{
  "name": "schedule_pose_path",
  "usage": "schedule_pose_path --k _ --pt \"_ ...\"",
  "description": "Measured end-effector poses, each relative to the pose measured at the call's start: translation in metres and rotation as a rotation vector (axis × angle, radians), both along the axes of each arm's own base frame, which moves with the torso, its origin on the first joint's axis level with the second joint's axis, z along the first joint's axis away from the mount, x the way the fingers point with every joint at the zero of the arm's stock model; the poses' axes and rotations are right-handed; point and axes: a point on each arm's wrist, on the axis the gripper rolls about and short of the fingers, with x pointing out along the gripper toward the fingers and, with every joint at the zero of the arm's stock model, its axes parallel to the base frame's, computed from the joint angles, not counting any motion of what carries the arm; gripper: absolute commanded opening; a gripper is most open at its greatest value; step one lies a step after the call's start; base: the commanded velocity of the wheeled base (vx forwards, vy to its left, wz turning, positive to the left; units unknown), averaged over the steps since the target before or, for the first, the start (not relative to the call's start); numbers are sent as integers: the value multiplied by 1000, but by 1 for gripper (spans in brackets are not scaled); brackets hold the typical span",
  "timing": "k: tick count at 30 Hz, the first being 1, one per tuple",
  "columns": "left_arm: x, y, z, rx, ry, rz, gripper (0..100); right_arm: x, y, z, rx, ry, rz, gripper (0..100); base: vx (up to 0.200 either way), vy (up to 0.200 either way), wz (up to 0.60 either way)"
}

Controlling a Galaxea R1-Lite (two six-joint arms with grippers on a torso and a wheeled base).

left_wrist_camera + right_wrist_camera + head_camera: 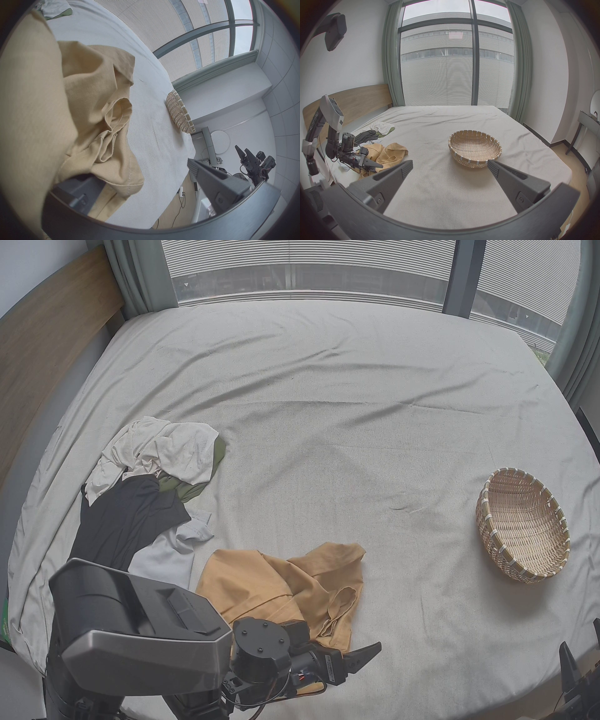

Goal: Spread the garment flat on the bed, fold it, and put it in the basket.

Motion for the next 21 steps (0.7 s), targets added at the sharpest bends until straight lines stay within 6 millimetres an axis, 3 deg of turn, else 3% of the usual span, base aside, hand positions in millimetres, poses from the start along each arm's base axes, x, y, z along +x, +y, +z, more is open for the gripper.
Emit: schedule_pose_path --k 7,21 --pt "-14 14 22 -12 -2 8 100 0 0 0 0 0 -1 100 0 0 0" --pt "-52 61 73 -50 -36 62 100 0 0 0 -2 0 -1 100 0 0 0"
